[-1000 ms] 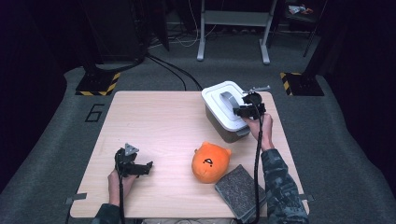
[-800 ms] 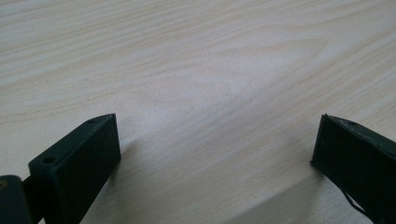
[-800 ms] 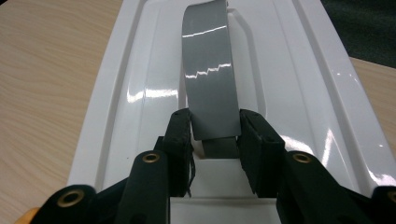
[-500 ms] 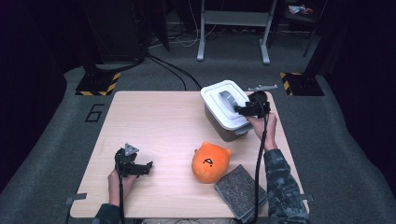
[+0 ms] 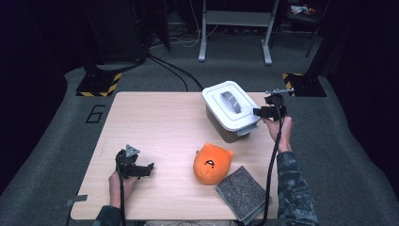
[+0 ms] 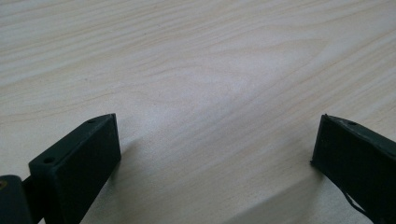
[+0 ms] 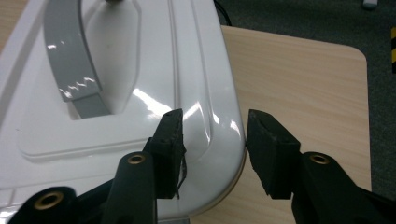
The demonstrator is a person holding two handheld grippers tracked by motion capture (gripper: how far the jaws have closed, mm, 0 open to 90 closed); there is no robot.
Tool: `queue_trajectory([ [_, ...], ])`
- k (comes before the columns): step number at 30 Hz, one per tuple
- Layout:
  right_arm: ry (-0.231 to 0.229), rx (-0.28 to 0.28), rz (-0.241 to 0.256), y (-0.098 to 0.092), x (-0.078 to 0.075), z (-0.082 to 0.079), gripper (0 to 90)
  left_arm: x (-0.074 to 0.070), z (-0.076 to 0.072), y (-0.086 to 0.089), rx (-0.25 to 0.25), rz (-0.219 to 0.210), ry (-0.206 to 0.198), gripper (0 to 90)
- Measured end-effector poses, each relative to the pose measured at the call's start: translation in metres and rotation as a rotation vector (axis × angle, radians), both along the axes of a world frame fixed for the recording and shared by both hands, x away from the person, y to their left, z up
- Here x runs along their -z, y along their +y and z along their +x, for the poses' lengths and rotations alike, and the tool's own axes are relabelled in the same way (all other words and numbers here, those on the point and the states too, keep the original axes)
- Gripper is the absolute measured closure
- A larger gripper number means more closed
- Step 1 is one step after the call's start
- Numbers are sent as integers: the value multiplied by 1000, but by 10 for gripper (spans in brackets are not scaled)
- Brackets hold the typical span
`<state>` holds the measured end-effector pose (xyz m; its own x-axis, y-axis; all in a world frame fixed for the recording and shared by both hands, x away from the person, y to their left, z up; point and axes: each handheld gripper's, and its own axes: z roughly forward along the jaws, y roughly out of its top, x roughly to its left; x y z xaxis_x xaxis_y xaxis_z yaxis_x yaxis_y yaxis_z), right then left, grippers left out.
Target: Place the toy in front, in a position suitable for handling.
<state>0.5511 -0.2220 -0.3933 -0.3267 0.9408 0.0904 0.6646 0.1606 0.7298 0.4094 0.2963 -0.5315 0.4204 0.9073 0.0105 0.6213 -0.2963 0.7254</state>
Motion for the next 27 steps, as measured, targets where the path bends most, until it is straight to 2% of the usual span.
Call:
queue_trajectory([
  [1, 2, 9, 25, -1, 1, 0, 581, 0, 0, 0, -1, -1, -1, 5],
  [6, -5, 17, 50, -4, 3, -4, 602, 0, 0, 0, -3, -2, -1, 5],
  [20, -18, 28, 52, 7, 5, -14, 600, 0, -1, -1, -6, -4, -1, 7],
  [22, -14, 31, 67, 9, 5, -15, 604, 0, 0, -1, -1, 0, -2, 8],
  [27, -20, 24, 60, 22, 5, -17, 602, 0, 0, -1, 3, -1, -2, 10],
])
